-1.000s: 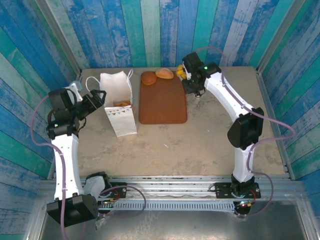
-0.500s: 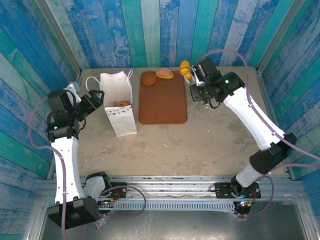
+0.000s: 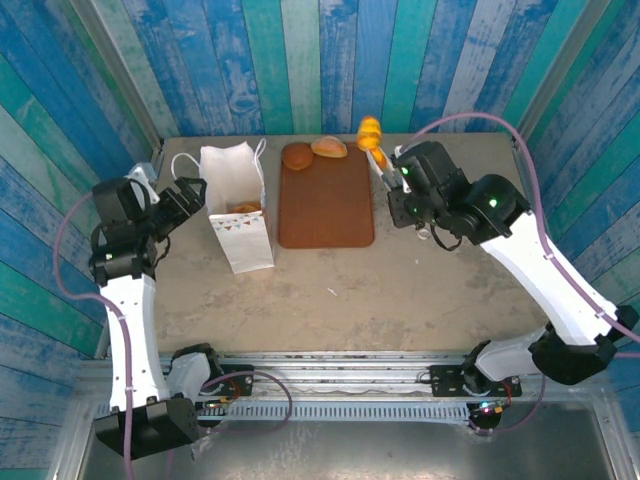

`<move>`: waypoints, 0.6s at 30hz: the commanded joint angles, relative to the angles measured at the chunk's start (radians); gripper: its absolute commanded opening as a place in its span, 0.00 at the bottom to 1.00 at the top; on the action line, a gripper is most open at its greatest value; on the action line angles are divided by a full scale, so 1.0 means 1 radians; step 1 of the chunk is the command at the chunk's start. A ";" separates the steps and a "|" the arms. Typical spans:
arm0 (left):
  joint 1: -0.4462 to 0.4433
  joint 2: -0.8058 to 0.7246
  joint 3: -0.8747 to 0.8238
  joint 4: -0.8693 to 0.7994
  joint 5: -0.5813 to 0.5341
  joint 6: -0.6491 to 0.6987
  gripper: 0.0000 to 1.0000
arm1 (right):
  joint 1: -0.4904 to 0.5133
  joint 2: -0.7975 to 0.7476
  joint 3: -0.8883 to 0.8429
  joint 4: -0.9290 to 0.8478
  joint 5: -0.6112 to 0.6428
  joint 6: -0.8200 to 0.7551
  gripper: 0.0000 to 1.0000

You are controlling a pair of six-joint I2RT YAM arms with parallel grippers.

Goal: Place the fake bread into the paper bag

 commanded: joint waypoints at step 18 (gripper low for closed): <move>0.004 0.023 -0.082 0.143 0.086 -0.072 0.77 | 0.316 0.090 0.271 0.006 0.139 0.028 0.29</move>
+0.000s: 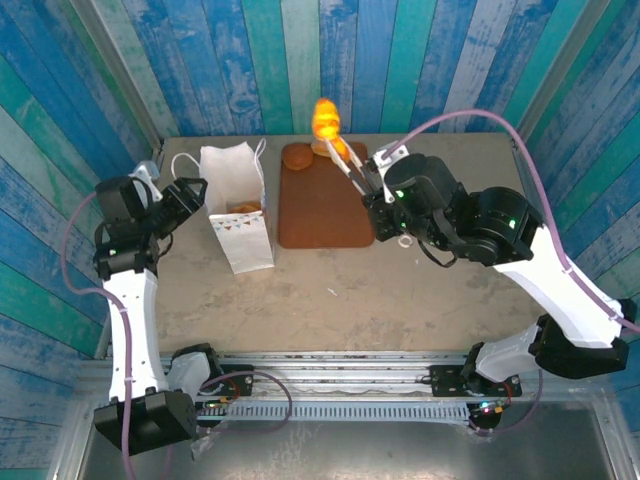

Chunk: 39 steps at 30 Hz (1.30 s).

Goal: Place the fake bread into the paper bag

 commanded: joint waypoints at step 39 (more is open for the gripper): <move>0.005 -0.010 -0.110 0.102 0.035 -0.017 0.21 | 0.127 0.604 0.417 0.062 -0.047 -0.069 0.31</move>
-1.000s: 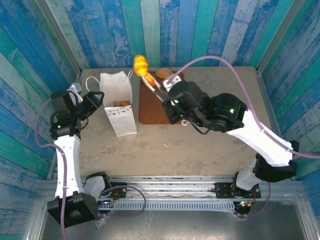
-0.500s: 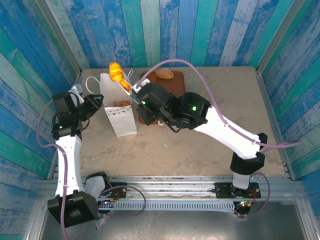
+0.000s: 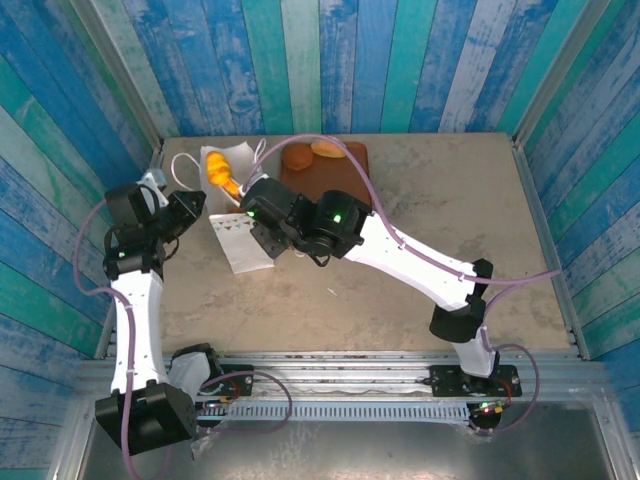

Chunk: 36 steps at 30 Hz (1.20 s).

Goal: Place the fake bread into the paper bag

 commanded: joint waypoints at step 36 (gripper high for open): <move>0.005 -0.017 0.001 -0.008 -0.002 0.026 0.20 | -0.058 0.015 -0.010 0.002 -0.048 0.032 0.49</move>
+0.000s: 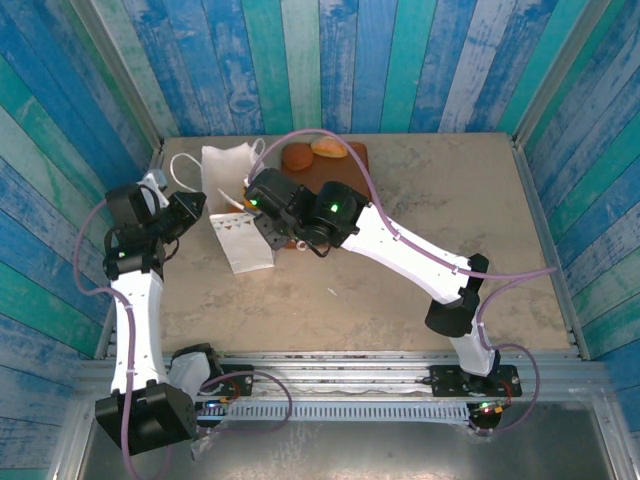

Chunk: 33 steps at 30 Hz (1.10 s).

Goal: Place the fake bread into the paper bag

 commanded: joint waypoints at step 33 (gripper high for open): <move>0.004 -0.079 0.010 -0.019 0.004 0.008 0.62 | -0.227 -0.612 -0.516 0.285 -0.230 0.053 0.47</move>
